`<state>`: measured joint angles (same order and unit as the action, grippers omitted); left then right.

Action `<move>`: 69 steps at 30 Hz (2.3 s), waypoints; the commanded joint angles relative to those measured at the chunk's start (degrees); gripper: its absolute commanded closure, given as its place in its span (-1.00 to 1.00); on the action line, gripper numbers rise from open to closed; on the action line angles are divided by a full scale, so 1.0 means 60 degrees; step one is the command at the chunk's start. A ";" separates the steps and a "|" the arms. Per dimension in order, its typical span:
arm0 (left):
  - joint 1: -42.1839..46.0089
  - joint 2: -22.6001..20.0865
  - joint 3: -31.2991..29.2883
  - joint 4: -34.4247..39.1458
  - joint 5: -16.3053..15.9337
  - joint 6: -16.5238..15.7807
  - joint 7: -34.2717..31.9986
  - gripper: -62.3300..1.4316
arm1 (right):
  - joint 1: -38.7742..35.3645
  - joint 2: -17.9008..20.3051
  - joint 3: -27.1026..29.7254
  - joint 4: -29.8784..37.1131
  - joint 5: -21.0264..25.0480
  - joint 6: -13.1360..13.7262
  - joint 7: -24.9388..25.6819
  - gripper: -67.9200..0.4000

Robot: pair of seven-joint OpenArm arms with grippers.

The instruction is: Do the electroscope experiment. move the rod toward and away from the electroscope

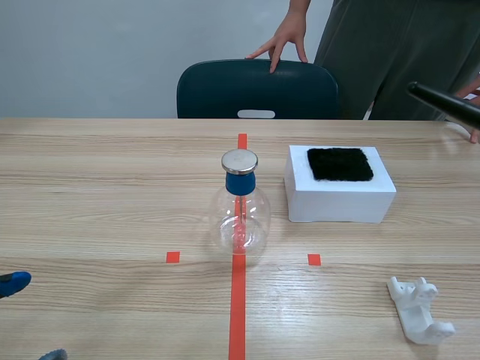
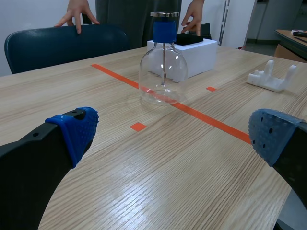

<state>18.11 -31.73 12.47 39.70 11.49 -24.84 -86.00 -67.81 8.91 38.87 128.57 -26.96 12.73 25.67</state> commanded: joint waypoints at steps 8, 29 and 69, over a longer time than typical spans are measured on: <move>-0.0007 -0.0036 -0.0007 0.0084 -0.0087 0.0015 -0.0448 -1.00 | 0.0033 -0.0004 0.0011 0.0026 0.0066 -0.0109 0.0098 0.98; -0.0007 -0.0036 -0.0007 0.0084 -0.0087 0.0015 -0.0448 -1.00 | 0.0033 -0.0004 0.0011 0.0026 0.0029 -0.0117 0.0004 0.98; -0.0007 -0.0036 -0.0007 0.0084 -0.0091 0.0015 -0.0452 -1.00 | 0.6462 0.4776 -0.5566 -0.1293 -0.3865 -0.0186 -0.5570 0.98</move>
<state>18.11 -31.73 12.47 39.70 11.49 -24.84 -86.00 -30.09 36.99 5.19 121.01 -49.50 12.49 -7.29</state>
